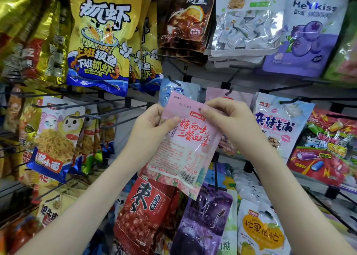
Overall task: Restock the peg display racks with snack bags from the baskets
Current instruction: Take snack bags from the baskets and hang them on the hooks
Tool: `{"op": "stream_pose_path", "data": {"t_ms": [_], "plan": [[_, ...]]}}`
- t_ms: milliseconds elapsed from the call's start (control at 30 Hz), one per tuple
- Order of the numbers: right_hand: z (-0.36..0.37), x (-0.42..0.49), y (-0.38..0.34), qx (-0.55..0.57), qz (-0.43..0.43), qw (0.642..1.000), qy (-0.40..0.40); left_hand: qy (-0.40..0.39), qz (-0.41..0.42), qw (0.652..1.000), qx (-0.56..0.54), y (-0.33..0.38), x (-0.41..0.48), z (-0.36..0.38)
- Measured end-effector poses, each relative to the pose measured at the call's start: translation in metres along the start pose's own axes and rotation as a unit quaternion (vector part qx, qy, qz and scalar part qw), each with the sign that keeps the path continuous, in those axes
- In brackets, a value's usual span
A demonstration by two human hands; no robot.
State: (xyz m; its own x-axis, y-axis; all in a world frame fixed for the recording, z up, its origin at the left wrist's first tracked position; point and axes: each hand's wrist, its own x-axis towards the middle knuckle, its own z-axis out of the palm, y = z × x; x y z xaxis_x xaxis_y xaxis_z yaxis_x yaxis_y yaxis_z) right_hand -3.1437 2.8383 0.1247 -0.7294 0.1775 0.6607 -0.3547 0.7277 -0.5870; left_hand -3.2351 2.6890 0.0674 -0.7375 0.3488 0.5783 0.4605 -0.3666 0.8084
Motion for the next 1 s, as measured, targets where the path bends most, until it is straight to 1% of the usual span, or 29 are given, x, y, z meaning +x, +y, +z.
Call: {"op": "stream_pose_path", "data": {"t_ms": [33,67,100,133,167,200,233,267,300,333,400,433,467,500,533,567,600,633,667,700,767,800,833,867,933,1000], "plan": [[0.003,0.002,0.001,-0.019,-0.004,1.0,0.024,0.032,0.012,0.996,0.084,-0.001,0.001,0.0],[0.007,0.004,0.002,-0.036,-0.004,0.998,0.054,0.084,0.047,0.974,0.204,-0.002,0.001,0.001],[0.011,0.005,0.003,-0.04,0.004,0.996,0.081,0.145,0.113,0.931,0.315,-0.002,-0.001,0.002],[0.016,0.007,0.003,-0.026,0.018,0.994,0.101,0.183,0.192,0.886,0.38,-0.001,-0.004,0.004],[0.021,0.008,0.001,0.005,0.033,0.993,0.109,0.179,0.248,0.861,0.407,0.0,-0.009,0.009],[0.026,0.008,0.0,0.042,0.05,0.992,0.109,0.143,0.267,0.858,0.415,0.001,-0.016,0.015],[0.031,0.009,-0.002,0.079,0.067,0.989,0.103,0.096,0.267,0.862,0.419,-0.001,-0.022,0.02],[0.036,0.009,-0.005,0.11,0.085,0.986,0.093,0.061,0.261,0.858,0.439,-0.004,-0.026,0.024],[0.039,0.01,-0.007,0.139,0.104,0.982,0.08,0.046,0.259,0.838,0.477,-0.01,-0.028,0.026],[0.041,0.011,-0.009,0.168,0.124,0.976,0.066,0.051,0.262,0.811,0.52,-0.016,-0.029,0.026],[0.043,0.012,-0.015,0.217,0.154,0.963,0.03,0.104,0.278,0.763,0.574,-0.023,-0.026,0.019],[0.043,0.012,-0.018,0.226,0.156,0.961,0.013,0.136,0.291,0.749,0.58,-0.023,-0.023,0.014],[0.043,0.011,-0.021,0.232,0.145,0.962,-0.002,0.16,0.304,0.744,0.573,-0.023,-0.022,0.009],[0.042,0.011,-0.023,0.239,0.125,0.963,-0.012,0.165,0.306,0.757,0.553,-0.02,-0.021,0.004],[0.041,0.011,-0.024,0.241,0.097,0.966,-0.016,0.152,0.293,0.794,0.51,-0.015,-0.021,0.001],[0.039,0.01,-0.024,0.224,0.065,0.972,-0.013,0.139,0.264,0.842,0.448,-0.009,-0.02,-0.002],[0.037,0.009,-0.023,0.183,0.027,0.983,0.0,0.126,0.218,0.889,0.382,-0.003,-0.018,-0.004],[0.034,0.009,-0.021,0.124,-0.012,0.992,0.021,0.106,0.17,0.927,0.316,0.002,-0.016,-0.006],[0.031,0.01,-0.019,0.061,-0.047,0.996,0.048,0.083,0.128,0.956,0.249,0.007,-0.014,-0.007],[0.026,0.011,-0.018,-0.005,-0.075,0.995,0.069,0.062,0.093,0.976,0.185,0.011,-0.013,-0.008],[0.017,0.015,-0.016,-0.11,-0.094,0.987,0.071,0.029,0.041,0.996,0.077,0.014,-0.01,-0.008],[0.013,0.016,-0.015,-0.14,-0.087,0.985,0.058,0.013,0.017,0.999,0.032,0.014,-0.008,-0.007],[0.009,0.017,-0.014,-0.144,-0.072,0.986,0.042,0.0,-0.004,1.0,-0.005,0.013,-0.008,-0.005],[0.006,0.017,-0.014,-0.121,-0.055,0.991,0.028,-0.008,-0.018,0.999,-0.031,0.012,-0.007,-0.003],[0.003,0.013,-0.012,-0.04,-0.024,0.999,0.009,-0.009,-0.034,0.997,-0.062,0.011,-0.005,0.003],[0.0,0.01,-0.007,-0.005,-0.014,1.0,0.015,0.009,-0.041,0.995,-0.086,0.009,-0.003,0.009]]}}
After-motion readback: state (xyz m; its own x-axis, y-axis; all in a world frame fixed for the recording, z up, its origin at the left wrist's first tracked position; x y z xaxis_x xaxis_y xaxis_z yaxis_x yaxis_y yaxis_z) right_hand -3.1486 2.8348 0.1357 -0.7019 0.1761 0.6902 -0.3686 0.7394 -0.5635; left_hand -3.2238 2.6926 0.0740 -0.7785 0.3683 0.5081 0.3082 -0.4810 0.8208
